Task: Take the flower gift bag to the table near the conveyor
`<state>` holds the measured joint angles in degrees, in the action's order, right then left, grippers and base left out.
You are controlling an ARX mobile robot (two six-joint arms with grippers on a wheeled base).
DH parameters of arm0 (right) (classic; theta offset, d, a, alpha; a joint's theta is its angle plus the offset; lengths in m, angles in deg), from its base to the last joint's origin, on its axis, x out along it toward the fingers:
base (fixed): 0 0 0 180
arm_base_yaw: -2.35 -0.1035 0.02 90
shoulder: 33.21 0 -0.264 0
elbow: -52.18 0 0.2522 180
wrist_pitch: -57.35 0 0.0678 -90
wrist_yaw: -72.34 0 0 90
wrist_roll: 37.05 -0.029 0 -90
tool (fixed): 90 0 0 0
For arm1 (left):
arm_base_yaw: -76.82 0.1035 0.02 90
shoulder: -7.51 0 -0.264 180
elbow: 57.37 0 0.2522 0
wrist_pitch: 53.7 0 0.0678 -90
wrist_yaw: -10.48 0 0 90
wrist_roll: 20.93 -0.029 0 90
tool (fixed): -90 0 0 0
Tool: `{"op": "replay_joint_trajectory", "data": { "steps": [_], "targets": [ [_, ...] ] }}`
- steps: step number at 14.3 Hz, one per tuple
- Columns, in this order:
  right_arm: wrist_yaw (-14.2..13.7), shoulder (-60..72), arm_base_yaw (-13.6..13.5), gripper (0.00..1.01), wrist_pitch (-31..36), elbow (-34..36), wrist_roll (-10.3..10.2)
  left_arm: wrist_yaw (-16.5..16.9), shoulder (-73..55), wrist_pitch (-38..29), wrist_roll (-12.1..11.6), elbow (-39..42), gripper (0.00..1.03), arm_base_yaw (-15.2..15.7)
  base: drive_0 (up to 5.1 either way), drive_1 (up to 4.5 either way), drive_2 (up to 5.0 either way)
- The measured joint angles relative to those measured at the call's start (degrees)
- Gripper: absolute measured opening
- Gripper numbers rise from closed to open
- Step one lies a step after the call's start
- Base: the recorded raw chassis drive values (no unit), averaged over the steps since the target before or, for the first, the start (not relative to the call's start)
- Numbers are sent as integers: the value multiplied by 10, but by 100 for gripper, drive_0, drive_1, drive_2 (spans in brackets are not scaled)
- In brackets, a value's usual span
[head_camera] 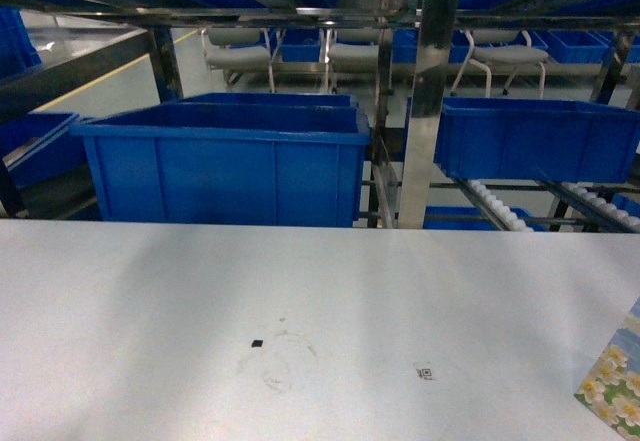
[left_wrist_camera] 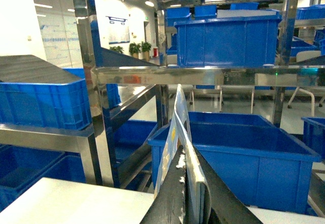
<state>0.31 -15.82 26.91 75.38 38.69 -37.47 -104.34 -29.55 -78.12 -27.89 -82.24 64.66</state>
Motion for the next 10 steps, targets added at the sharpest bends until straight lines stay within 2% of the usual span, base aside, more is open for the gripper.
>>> {"op": "replay_joint_trajectory", "data": {
  "steps": [1, 2, 7, 8, 10],
  "targets": [
    [-28, -108, -38, 98, -95, 0, 5, 0, 0, 0, 0, 0, 2, 0, 0, 0, 0],
    [-30, -145, -51, 98, -131, 0, 5, 0, 0, 0, 0, 0, 2, 0, 0, 0, 0],
    [-35, -155, -50, 98, -138, 1, 9, 0, 0, 0, 0, 0, 2, 0, 0, 0, 0],
    [-35, -155, -50, 98, -138, 1, 9, 2, -7, -14, 0, 1, 2, 0, 0, 0, 0],
    [-35, -155, -50, 98, -138, 1, 10, 1, -88, -98, -6, 1, 2, -17, 0, 0, 0]
  ]
}}
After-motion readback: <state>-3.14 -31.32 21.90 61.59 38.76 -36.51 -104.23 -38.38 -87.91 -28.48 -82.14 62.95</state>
